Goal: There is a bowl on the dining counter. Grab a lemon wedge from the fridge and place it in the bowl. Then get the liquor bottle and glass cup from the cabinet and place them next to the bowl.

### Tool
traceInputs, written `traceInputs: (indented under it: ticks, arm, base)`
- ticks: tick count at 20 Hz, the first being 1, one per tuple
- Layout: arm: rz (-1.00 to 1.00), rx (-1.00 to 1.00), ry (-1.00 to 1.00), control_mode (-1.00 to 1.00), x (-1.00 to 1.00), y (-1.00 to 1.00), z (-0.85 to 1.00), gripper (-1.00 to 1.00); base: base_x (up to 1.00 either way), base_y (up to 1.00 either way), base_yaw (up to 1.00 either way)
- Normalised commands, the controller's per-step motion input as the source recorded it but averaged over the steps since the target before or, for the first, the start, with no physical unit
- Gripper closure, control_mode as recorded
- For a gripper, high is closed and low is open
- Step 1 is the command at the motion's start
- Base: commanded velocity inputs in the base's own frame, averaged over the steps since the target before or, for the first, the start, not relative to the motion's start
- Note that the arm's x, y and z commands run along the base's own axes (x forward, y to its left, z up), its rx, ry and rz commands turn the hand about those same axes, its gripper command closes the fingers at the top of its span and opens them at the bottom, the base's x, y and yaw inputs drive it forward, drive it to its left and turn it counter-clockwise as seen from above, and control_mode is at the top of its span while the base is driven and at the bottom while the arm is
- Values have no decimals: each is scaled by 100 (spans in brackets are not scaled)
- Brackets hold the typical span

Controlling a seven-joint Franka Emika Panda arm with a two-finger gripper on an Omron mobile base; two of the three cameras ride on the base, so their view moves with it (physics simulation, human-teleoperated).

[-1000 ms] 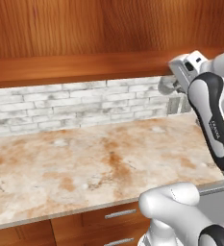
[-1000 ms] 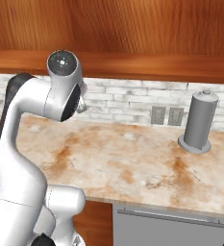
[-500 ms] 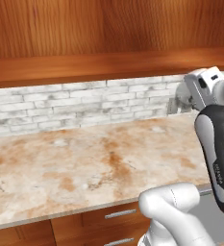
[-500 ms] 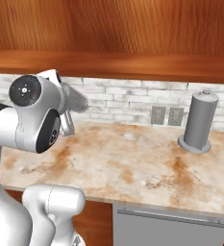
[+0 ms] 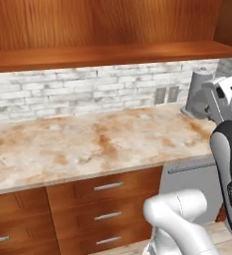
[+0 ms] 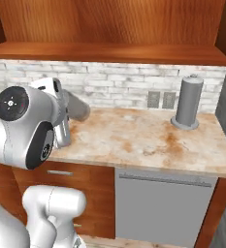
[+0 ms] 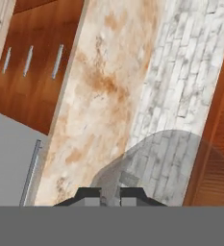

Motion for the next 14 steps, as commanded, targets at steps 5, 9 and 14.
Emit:
traceInputs:
  ticks: [5,9,14]
  arm:
    - [0,0,0,100,0,0,0,100]
    - [0,0,0,100,0,0,0,100]
    - [0,0,0,100,0,0,0,100]
  base:
    - [-100,0,9]
    - [-100,0,25]
    - [-100,0,30]
